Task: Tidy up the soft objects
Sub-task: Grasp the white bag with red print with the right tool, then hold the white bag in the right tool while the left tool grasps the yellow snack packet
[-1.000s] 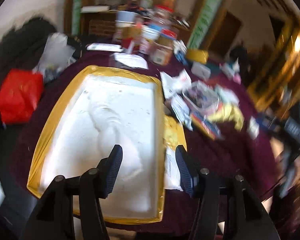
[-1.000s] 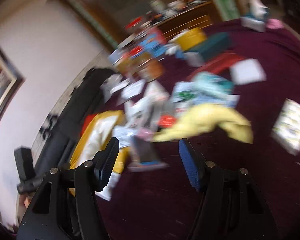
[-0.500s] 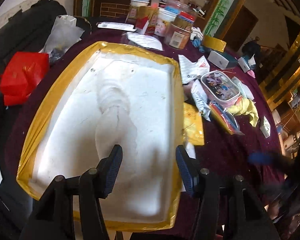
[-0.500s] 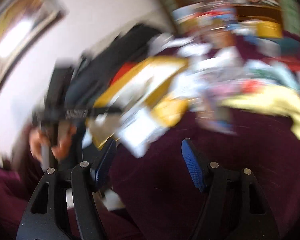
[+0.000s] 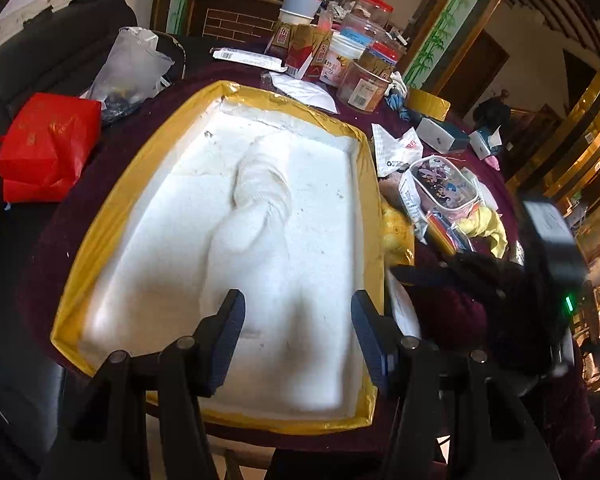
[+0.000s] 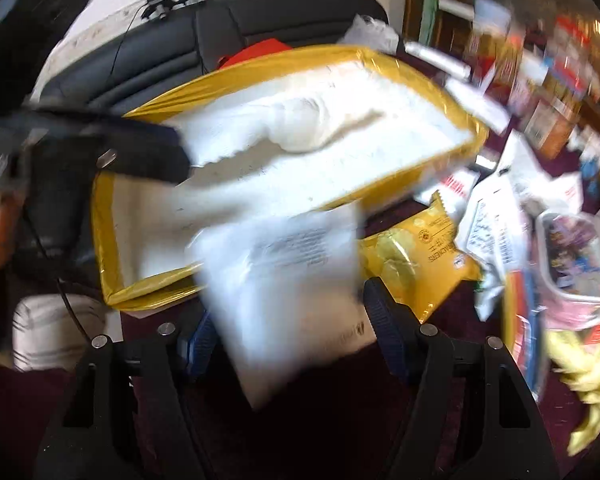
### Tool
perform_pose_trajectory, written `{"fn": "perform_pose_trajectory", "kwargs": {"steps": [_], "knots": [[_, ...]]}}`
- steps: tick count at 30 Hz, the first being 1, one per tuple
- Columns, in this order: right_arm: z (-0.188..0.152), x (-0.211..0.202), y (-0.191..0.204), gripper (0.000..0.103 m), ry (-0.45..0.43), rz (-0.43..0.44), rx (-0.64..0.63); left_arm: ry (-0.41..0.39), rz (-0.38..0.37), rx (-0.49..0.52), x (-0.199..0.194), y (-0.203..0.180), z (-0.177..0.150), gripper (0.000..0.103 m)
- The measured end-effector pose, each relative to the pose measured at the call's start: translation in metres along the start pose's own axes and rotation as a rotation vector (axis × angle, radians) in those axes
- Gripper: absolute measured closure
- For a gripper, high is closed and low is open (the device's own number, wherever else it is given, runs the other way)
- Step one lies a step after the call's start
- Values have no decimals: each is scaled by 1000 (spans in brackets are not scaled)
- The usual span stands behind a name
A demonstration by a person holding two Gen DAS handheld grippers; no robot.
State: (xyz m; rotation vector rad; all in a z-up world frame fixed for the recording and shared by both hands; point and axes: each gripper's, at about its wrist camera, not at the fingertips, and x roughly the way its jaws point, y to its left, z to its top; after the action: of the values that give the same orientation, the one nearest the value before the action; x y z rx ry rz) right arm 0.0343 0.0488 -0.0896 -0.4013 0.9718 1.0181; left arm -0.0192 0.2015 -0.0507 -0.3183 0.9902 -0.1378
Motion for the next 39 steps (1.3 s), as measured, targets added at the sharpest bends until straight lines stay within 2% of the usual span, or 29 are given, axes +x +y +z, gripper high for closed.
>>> {"fn": "perform_pose_trajectory", "kwargs": {"steps": [4,6,7,9,10,11,15,17,21,23,25,27,30,33,35,38,39], "knots": [[0,9,-22,35,-22,83,121,12,-2,-9,1,5,-1,48],[-3,7,-26,52,-8,63,150,12,-4,-6,0,4,0,48],[-5,5,-29,70,8,45,166,11,-4,-2,-1,2,0,48],[-15,-1,-41,78,5,72,231,8,-8,15,-3,-5,1,48],[-22,-5,-47,88,0,80,264,9,-8,27,-2,-9,1,48],[-31,-10,-52,93,-5,91,304,14,-4,42,-1,-16,1,48],[-73,-27,-85,95,-103,169,566,27,24,94,10,-47,6,47],[-96,-42,-98,95,-194,234,670,17,50,129,15,-66,9,47],[-127,-71,-115,95,-307,205,729,12,170,212,39,-103,18,46],[-136,-84,-121,95,-343,188,733,31,256,228,57,-113,25,46],[-143,-92,-126,95,-373,150,722,35,293,231,72,-120,32,46],[-149,-93,-135,95,-382,165,750,58,350,214,85,-121,37,45],[-143,-91,-136,95,-386,166,730,118,369,187,106,-118,40,43],[-136,-85,-133,95,-361,162,693,122,370,145,116,-112,41,24],[-137,-83,-135,95,-348,164,694,142,360,129,127,-110,43,21],[-143,-81,-139,95,-336,159,725,146,416,192,142,-121,42,10],[-144,-81,-140,95,-339,166,735,124,411,191,142,-122,43,10]]}}
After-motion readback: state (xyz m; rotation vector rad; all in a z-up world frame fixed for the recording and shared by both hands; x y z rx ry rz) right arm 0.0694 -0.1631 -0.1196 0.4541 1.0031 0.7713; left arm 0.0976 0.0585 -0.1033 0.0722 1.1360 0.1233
